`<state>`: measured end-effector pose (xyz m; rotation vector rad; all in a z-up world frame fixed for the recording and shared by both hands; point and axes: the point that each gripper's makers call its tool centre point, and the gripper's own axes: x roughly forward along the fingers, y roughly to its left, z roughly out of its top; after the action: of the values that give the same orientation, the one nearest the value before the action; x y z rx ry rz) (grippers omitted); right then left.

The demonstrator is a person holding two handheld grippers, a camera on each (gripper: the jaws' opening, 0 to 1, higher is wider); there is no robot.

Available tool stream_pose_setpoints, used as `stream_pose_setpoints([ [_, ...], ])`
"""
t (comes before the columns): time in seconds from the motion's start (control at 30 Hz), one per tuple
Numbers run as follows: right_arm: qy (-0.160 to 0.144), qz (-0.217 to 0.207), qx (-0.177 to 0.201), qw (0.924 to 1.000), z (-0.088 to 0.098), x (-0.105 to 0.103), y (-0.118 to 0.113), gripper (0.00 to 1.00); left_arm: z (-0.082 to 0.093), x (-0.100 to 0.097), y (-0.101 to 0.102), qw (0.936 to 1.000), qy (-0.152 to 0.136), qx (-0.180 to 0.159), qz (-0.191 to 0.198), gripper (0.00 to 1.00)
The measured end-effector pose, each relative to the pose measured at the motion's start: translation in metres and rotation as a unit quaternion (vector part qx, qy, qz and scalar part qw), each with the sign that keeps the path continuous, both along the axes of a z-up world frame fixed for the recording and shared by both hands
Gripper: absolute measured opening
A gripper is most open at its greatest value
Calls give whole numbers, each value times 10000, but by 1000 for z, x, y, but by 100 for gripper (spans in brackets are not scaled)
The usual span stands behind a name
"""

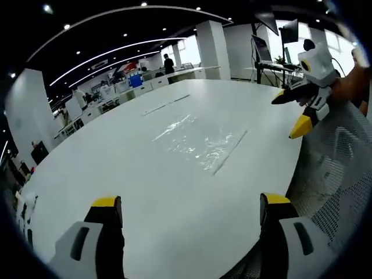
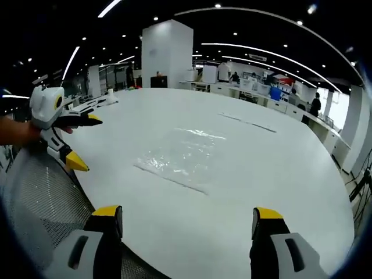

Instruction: Open the resealable bag by pulling the two sides of the seal apart until the entire bag opening is separated and visibly accessible.

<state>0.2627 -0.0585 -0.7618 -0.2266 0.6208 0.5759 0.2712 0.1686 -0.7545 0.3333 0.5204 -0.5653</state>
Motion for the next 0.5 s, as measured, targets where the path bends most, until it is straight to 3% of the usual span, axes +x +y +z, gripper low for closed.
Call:
stream_pose_setpoints([
  [0.2, -277, -109, 93, 9995, 11, 5, -3, 93, 0, -3, -5, 9999, 44, -51, -115, 97],
  [0.5, -355, -138, 181, 9991, 15, 7, -4, 94, -4, -5, -6, 9997, 180, -129, -94, 97],
])
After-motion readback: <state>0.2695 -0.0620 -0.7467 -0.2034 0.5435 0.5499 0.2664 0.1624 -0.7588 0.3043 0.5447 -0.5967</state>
